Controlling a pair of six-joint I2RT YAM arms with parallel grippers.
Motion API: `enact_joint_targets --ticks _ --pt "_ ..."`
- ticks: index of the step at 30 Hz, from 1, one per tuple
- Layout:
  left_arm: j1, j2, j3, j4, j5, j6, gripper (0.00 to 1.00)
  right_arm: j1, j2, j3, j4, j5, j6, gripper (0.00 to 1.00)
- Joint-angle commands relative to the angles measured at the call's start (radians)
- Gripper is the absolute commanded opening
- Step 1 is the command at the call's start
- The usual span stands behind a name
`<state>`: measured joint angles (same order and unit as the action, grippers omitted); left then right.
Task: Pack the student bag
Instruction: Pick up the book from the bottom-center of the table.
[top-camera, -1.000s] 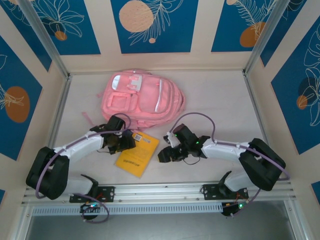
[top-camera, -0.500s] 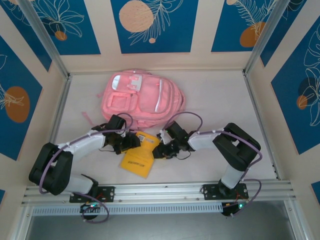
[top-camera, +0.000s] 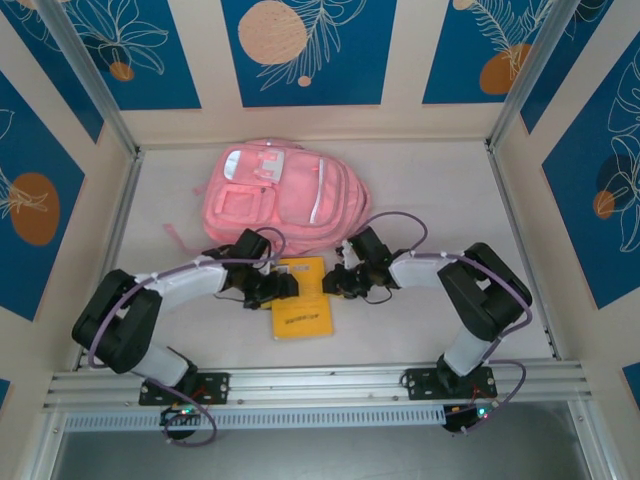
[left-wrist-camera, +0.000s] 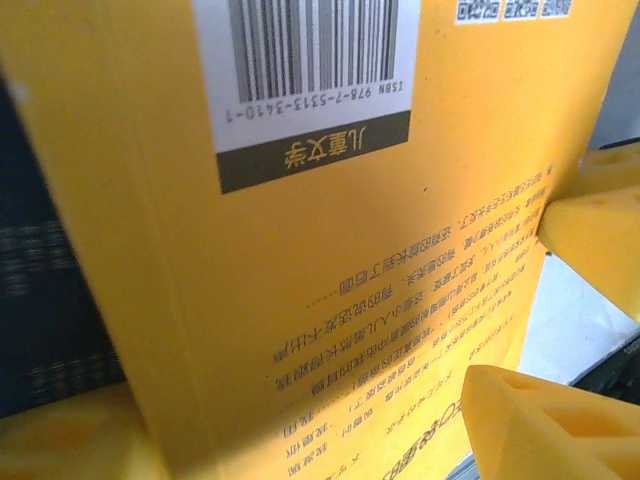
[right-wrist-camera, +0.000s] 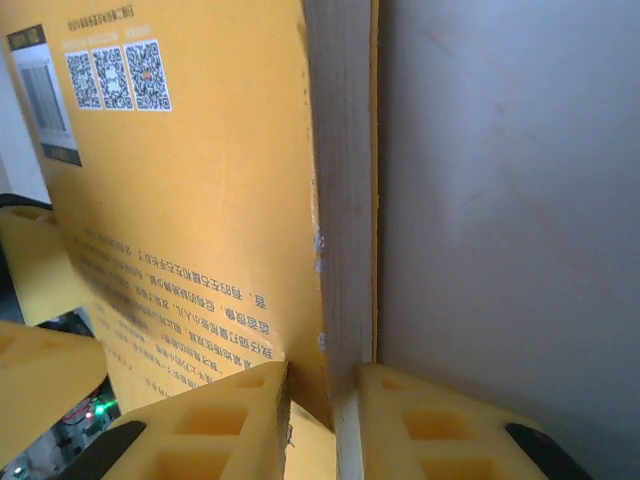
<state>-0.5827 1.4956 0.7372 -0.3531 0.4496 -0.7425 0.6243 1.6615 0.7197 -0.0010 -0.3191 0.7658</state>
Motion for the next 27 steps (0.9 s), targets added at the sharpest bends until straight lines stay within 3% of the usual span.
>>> enact_joint_targets --ticks 1,15,27 --pt "-0.034 0.040 0.030 0.050 0.076 0.003 0.70 0.009 -0.035 -0.041 -0.061 0.041 -0.006 0.24" --pt "-0.037 -0.122 0.078 0.105 0.112 -0.009 0.44 0.031 -0.025 -0.079 -0.029 0.049 0.018 0.23" --pt "-0.047 -0.042 0.016 0.223 0.131 -0.063 0.29 0.031 -0.036 -0.084 -0.018 0.038 0.028 0.22"
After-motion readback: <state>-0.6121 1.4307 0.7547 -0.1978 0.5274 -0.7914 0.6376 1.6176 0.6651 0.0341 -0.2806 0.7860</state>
